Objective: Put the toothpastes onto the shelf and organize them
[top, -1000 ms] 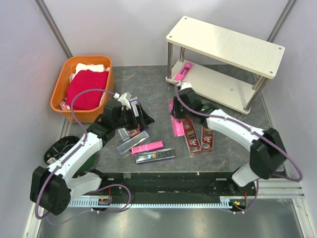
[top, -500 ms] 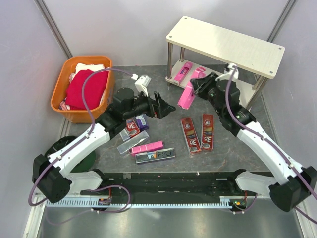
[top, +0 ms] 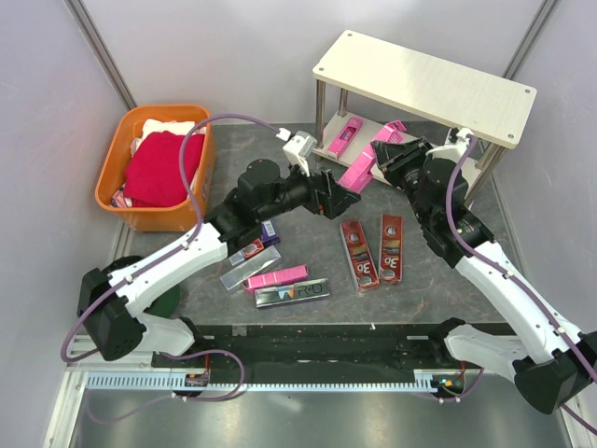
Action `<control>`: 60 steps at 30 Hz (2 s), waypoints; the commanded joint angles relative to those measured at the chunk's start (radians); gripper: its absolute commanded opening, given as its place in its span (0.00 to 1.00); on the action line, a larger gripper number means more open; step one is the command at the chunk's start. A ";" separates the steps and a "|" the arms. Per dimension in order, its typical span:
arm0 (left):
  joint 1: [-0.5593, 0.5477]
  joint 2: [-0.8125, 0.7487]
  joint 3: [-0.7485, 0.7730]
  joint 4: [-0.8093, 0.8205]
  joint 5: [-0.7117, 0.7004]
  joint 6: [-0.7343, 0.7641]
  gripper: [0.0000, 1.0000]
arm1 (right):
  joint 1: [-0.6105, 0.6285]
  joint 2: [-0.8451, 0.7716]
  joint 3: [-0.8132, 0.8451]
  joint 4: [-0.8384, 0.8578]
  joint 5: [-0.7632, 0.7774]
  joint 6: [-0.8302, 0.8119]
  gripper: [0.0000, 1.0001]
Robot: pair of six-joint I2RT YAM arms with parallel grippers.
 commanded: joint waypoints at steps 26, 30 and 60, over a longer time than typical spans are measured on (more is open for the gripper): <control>0.003 0.055 0.059 0.075 -0.090 0.041 0.02 | -0.008 -0.050 -0.013 0.055 0.002 0.036 0.84; 0.066 0.035 0.004 0.094 0.026 -0.041 0.02 | -0.008 -0.050 -0.014 0.046 0.008 0.018 0.92; 0.269 0.474 -0.011 0.439 0.541 -0.428 0.02 | -0.009 -0.076 -0.003 -0.029 0.039 -0.168 0.98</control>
